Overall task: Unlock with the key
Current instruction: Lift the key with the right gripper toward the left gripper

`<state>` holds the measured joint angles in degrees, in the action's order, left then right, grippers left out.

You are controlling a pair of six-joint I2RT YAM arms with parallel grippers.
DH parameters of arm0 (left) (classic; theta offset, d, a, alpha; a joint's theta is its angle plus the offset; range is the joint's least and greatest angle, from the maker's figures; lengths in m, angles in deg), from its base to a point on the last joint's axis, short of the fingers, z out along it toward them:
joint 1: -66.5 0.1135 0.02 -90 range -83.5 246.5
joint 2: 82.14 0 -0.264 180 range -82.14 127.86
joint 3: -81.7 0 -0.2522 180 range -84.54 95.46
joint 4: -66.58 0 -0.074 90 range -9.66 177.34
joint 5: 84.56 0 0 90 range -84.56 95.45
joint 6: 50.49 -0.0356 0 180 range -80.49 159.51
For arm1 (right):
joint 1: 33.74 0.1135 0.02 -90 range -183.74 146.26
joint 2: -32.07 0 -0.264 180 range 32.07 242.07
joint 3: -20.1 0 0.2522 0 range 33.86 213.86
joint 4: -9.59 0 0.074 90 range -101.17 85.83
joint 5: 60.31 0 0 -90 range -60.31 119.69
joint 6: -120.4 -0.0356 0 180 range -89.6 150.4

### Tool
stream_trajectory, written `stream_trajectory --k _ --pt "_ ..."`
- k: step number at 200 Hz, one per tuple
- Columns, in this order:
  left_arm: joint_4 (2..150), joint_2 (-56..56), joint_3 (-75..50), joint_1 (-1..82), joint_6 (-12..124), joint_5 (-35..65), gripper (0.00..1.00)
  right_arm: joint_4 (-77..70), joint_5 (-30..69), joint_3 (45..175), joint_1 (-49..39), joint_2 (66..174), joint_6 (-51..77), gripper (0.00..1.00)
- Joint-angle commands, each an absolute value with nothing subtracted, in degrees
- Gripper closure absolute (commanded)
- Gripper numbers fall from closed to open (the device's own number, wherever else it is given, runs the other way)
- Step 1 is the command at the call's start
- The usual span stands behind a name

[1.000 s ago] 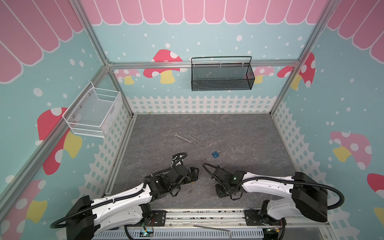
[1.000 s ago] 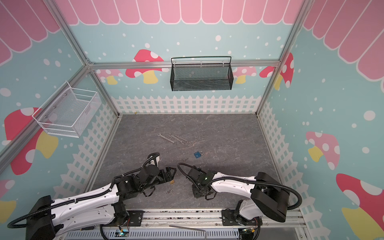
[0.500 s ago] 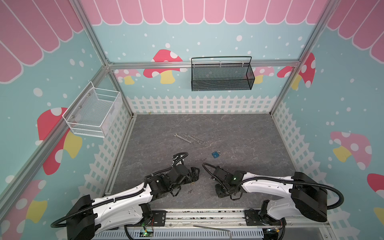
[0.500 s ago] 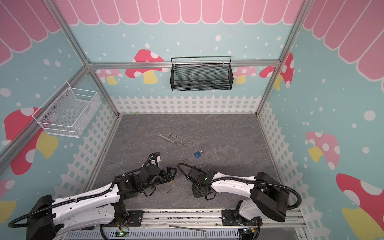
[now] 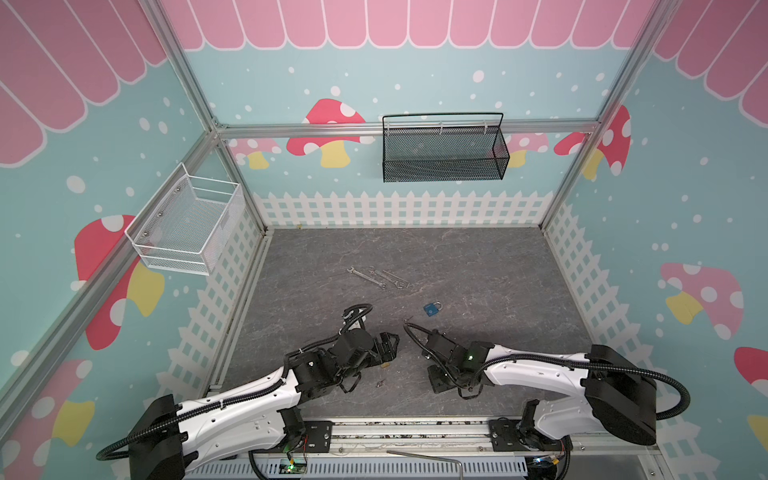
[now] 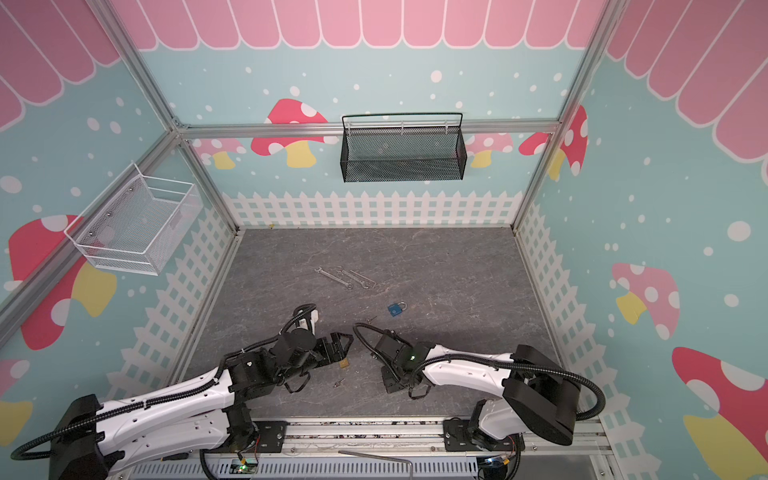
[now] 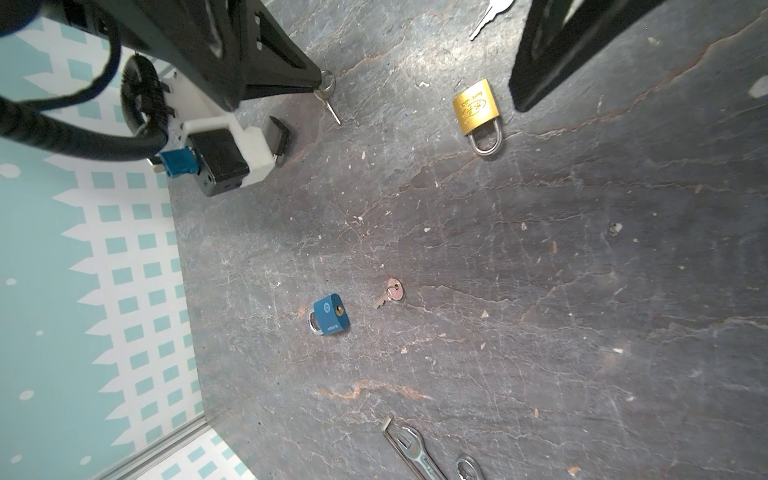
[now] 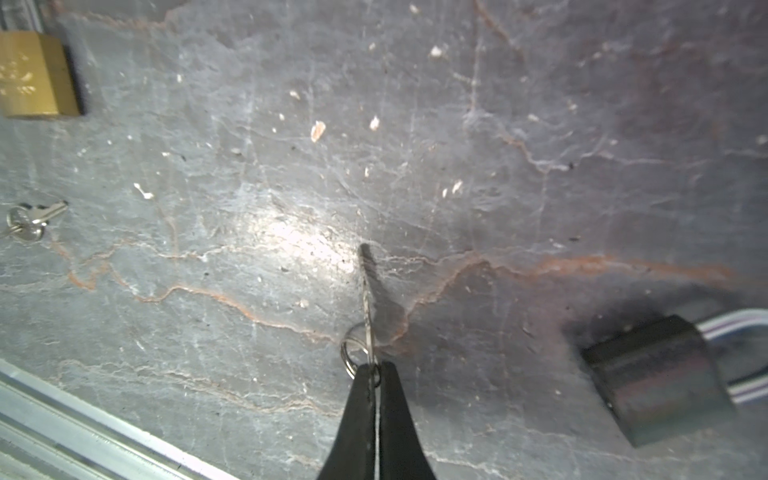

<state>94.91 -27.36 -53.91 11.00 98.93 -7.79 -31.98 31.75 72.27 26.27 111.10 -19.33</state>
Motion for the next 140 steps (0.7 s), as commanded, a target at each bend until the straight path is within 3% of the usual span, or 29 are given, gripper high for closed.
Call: stream_trajectory --k 1,140 --pt "93.3 -28.7 -54.9 11.6 101.3 -7.5 0.0 -33.7 34.4 71.4 26.3 110.4 -17.4 1.0" --pt "84.1 -27.8 -55.0 15.4 105.6 3.6 0.04 -33.7 32.1 77.0 23.3 103.2 -6.3 1.0"
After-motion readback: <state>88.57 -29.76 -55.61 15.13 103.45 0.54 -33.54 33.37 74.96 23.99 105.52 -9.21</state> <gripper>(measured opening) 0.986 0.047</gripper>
